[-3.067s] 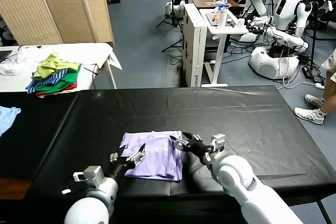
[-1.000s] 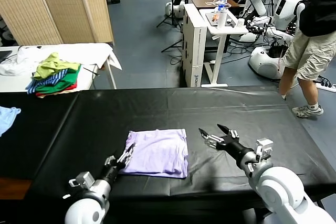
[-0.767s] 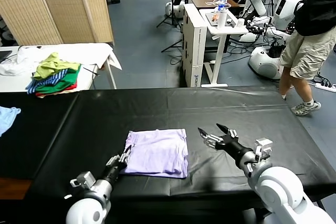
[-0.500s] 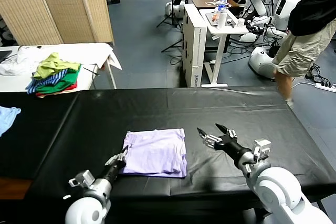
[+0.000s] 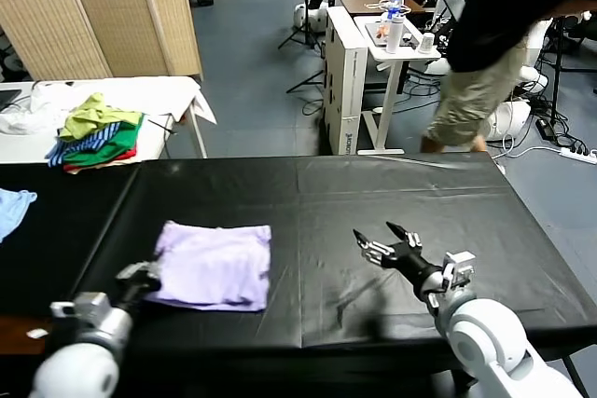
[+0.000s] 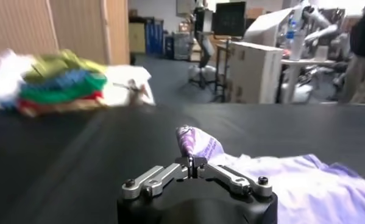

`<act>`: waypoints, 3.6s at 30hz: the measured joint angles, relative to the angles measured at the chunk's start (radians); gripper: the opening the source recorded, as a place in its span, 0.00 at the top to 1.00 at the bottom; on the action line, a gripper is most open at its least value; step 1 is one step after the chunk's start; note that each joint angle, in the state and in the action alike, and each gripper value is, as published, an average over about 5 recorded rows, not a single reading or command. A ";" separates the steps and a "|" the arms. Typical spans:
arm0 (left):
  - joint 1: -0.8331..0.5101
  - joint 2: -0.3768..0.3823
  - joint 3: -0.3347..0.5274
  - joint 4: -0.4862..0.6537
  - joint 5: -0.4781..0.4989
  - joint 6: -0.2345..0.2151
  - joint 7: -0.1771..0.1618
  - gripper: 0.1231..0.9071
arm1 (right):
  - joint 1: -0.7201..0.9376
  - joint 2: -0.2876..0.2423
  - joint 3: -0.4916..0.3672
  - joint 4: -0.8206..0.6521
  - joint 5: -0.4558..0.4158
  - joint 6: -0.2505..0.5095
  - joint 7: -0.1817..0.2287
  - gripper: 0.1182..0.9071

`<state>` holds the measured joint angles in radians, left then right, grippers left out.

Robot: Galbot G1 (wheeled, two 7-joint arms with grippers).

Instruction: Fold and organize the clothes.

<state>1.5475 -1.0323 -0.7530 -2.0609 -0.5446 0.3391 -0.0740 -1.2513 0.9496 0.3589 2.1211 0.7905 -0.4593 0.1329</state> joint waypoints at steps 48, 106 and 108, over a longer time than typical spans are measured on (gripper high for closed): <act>-0.083 -0.408 0.441 -0.155 -0.010 0.104 -0.115 0.11 | 0.029 0.052 -0.124 -0.037 0.153 -0.065 0.060 0.00; 0.144 -0.247 0.198 -0.254 0.097 -0.052 -0.079 0.00 | 0.135 -0.096 -0.162 -0.055 -0.026 -0.046 -0.027 0.00; 0.164 -0.235 0.194 -0.267 0.098 -0.051 -0.078 0.00 | 0.115 -0.107 -0.149 -0.044 -0.053 -0.006 -0.022 0.00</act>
<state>1.7113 -1.2672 -0.5595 -2.3282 -0.4464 0.2884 -0.1519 -1.1359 0.8430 0.2095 2.0772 0.7377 -0.4657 0.1109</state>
